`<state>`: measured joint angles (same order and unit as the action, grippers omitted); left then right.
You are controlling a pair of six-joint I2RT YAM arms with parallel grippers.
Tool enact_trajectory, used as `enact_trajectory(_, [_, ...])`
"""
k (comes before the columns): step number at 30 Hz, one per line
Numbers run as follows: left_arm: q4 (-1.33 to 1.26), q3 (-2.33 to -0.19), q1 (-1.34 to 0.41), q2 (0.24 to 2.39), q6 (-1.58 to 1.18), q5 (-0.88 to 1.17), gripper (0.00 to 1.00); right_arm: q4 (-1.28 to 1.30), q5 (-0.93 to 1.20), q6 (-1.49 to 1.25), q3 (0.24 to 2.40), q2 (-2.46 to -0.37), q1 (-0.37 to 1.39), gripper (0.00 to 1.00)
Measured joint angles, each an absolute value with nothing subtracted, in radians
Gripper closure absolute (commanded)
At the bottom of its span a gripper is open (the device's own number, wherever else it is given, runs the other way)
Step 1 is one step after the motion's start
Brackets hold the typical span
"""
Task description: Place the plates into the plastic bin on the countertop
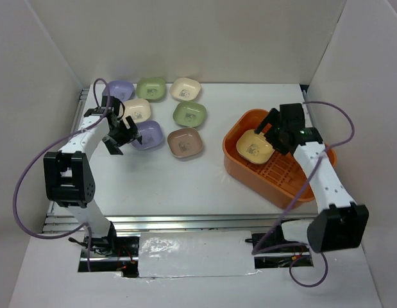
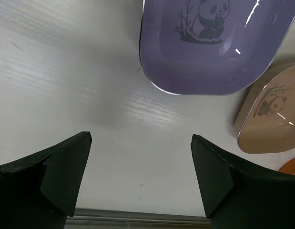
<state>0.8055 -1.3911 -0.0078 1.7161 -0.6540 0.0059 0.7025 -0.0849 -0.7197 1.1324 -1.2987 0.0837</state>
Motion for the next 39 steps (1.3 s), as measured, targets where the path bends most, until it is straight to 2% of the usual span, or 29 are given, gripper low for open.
enact_trajectory(6, [0.698, -1.377, -0.007, 1.797, -0.656, 0.040, 0.03, 0.728, -0.046, -0.697, 1.259, -1.090, 0.088, 0.00])
enact_trajectory(9, [0.671, -1.399, -0.007, 1.866, -0.662, 0.037, 0.16, 0.731, -0.001, -0.689, 1.316, -1.031, 0.094, 0.00])
enact_trajectory(13, [0.648, -1.430, -0.007, 1.969, -0.666, 0.012, 0.25, 0.747, 0.050, -0.690, 1.349, -0.998, 0.105, 0.00])
enact_trajectory(14, [0.650, -1.430, -0.007, 1.989, -0.669, 0.001, 0.34, 0.760, 0.060, -0.690, 1.357, -0.996, 0.110, 0.00])
enact_trajectory(15, [0.654, -1.430, -0.007, 2.001, -0.679, -0.013, 0.49, 0.771, 0.067, -0.690, 1.365, -0.996, 0.114, 0.00])
enact_trajectory(16, [0.658, -1.432, -0.007, 2.002, -0.690, -0.021, 0.79, 0.780, 0.073, -0.690, 1.375, -0.996, 0.118, 0.00])
enact_trajectory(18, [0.643, -1.423, -0.006, 1.997, -0.708, -0.037, 1.00, 0.786, 0.084, -0.689, 1.388, -0.997, 0.133, 0.00])
enact_trajectory(23, [0.642, -1.354, -0.036, 1.879, -0.739, -0.106, 1.00, 0.773, 0.110, -0.686, 1.388, -1.007, 0.219, 0.00])
enact_trajectory(28, [0.787, -1.280, -0.168, 1.691, -0.765, -0.220, 1.00, 0.714, 0.134, -0.687, 1.363, -1.125, 0.416, 0.00])
enact_trajectory(33, [0.900, -1.306, -0.311, 1.457, -0.772, -0.239, 1.00, 0.667, 0.131, -0.685, 1.442, -1.405, 0.585, 0.00])
enact_trajectory(39, [0.986, -1.402, -0.352, 1.385, -0.789, -0.229, 1.00, 0.661, 0.121, -0.681, 1.594, -1.677, 0.666, 0.00])
